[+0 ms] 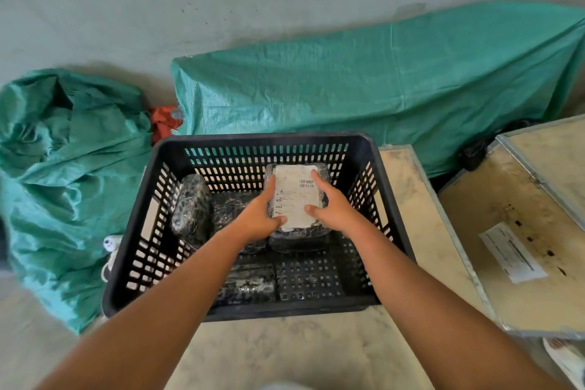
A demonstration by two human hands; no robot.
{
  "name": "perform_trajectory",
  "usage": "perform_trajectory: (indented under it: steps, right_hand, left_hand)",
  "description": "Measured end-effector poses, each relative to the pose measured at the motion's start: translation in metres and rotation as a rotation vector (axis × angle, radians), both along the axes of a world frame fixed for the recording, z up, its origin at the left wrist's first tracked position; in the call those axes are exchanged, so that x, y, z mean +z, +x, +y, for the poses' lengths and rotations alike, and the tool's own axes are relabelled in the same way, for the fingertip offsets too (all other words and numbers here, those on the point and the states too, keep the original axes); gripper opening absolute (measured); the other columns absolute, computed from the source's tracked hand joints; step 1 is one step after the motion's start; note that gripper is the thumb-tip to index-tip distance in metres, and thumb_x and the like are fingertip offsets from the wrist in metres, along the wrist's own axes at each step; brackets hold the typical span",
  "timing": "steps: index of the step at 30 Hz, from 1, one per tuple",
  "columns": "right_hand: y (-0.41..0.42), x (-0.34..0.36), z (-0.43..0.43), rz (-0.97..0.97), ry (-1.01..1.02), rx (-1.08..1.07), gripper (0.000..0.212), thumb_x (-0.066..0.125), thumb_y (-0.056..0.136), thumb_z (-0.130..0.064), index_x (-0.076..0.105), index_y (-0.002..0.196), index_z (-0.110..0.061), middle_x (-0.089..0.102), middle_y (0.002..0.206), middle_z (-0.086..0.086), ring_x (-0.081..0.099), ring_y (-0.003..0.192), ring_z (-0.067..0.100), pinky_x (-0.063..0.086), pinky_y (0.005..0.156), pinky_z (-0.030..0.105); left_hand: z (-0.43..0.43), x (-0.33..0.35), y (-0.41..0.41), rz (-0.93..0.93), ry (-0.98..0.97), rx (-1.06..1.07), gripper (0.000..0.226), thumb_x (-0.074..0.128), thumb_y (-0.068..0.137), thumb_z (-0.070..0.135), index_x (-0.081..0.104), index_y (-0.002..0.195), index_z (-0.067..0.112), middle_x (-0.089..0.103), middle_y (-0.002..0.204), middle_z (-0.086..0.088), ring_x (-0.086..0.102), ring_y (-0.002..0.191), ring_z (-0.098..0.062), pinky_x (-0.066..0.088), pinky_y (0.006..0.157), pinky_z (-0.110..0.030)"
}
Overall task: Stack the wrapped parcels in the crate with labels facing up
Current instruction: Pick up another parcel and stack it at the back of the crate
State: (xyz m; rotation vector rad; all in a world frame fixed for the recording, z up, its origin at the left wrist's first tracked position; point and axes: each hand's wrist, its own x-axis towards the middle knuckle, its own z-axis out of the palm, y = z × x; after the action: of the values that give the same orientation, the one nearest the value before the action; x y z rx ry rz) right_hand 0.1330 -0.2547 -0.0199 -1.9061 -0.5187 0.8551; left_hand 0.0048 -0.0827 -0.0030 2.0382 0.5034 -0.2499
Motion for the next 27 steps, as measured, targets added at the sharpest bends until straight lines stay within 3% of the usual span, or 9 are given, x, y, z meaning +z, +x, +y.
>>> perform_trajectory:
  steps: [3, 6, 9, 11, 13, 15, 18, 22, 27]
  right_hand:
    - [0.006, -0.01, 0.001, 0.015, -0.042, 0.008, 0.092, 0.071, 0.094, -0.013, 0.015, 0.158, -0.048, 0.03, 0.164, -0.004, 0.053, 0.118, 0.01, 0.055, 0.064, 0.011]
    - [0.012, -0.014, 0.002, 0.045, -0.028, 0.003, 0.089, 0.071, 0.095, -0.014, 0.017, 0.158, -0.046, 0.031, 0.164, -0.005, 0.049, 0.124, 0.01, 0.05, 0.065, 0.005]
    - [0.016, -0.016, 0.003, 0.082, -0.029, -0.009, 0.089, 0.07, 0.095, -0.013, 0.018, 0.158, -0.046, 0.033, 0.162, -0.006, 0.044, 0.126, 0.008, 0.048, 0.063, 0.002]
    - [0.018, -0.018, 0.003, 0.092, -0.038, -0.013, 0.089, 0.07, 0.095, -0.013, 0.017, 0.157, -0.048, 0.033, 0.162, -0.007, 0.044, 0.126, 0.007, 0.049, 0.064, 0.003]
    - [0.019, -0.019, 0.003, 0.089, -0.048, -0.015, 0.09, 0.07, 0.095, -0.013, 0.017, 0.157, -0.049, 0.033, 0.162, -0.008, 0.045, 0.125, 0.006, 0.05, 0.065, 0.005]
    - [0.02, -0.021, 0.003, 0.087, -0.049, -0.016, 0.089, 0.07, 0.095, -0.013, 0.016, 0.157, -0.049, 0.034, 0.161, -0.007, 0.046, 0.122, 0.005, 0.049, 0.062, 0.003]
    - [0.019, -0.022, 0.005, 0.081, -0.049, -0.013, 0.09, 0.069, 0.096, -0.012, 0.015, 0.157, -0.049, 0.031, 0.163, -0.007, 0.042, 0.129, 0.006, 0.049, 0.069, 0.004]
    - [0.013, -0.018, 0.006, 0.041, -0.06, -0.041, 0.09, 0.069, 0.095, -0.011, 0.016, 0.158, -0.048, 0.028, 0.165, -0.004, 0.042, 0.135, 0.011, 0.05, 0.088, 0.019]
    - [0.003, -0.002, 0.01, -0.084, -0.139, -0.021, 0.089, 0.07, 0.094, -0.01, 0.018, 0.16, -0.04, 0.029, 0.165, 0.001, 0.049, 0.133, 0.02, 0.055, 0.078, 0.02]
  left_hand:
    - [0.003, -0.008, 0.006, 0.032, -0.049, 0.003, 0.107, 0.068, 0.093, 0.009, -0.013, 0.158, 0.037, 0.041, 0.157, -0.001, 0.057, 0.087, 0.004, 0.05, 0.059, -0.008]
    - [0.01, -0.013, 0.013, 0.066, -0.047, -0.01, 0.103, 0.064, 0.097, 0.013, -0.016, 0.157, 0.039, 0.042, 0.155, -0.001, 0.059, 0.086, 0.002, 0.048, 0.054, -0.008]
    - [0.017, -0.015, 0.021, 0.089, -0.067, -0.032, 0.103, 0.062, 0.098, 0.014, -0.018, 0.157, 0.038, 0.046, 0.151, 0.001, 0.059, 0.09, 0.001, 0.048, 0.059, -0.01]
    - [0.021, -0.017, 0.022, 0.094, -0.096, -0.038, 0.104, 0.064, 0.097, 0.014, -0.017, 0.157, 0.039, 0.046, 0.148, 0.004, 0.061, 0.097, -0.007, 0.049, 0.061, -0.009]
    - [0.023, -0.019, 0.02, 0.079, -0.115, -0.034, 0.104, 0.067, 0.096, 0.015, -0.013, 0.158, 0.04, 0.037, 0.157, 0.005, 0.051, 0.117, -0.011, 0.047, 0.076, -0.006]
    - [0.025, -0.022, 0.019, 0.072, -0.129, -0.038, 0.103, 0.068, 0.095, 0.016, -0.01, 0.158, 0.04, 0.029, 0.163, 0.006, 0.038, 0.131, -0.009, 0.042, 0.097, -0.019]
    - [0.028, -0.025, 0.017, 0.067, -0.138, -0.035, 0.103, 0.07, 0.094, 0.019, -0.008, 0.159, 0.04, 0.026, 0.164, 0.006, 0.032, 0.14, -0.011, 0.033, 0.113, -0.034]
    - [0.028, -0.023, 0.013, 0.053, -0.122, -0.03, 0.102, 0.07, 0.094, 0.021, -0.005, 0.158, 0.043, 0.024, 0.165, 0.006, 0.031, 0.138, -0.01, 0.03, 0.109, -0.028]
    - [0.022, -0.01, 0.007, 0.025, -0.137, 0.02, 0.104, 0.075, 0.09, 0.013, 0.002, 0.161, 0.033, 0.024, 0.166, 0.002, 0.03, 0.146, -0.018, 0.031, 0.106, -0.027]
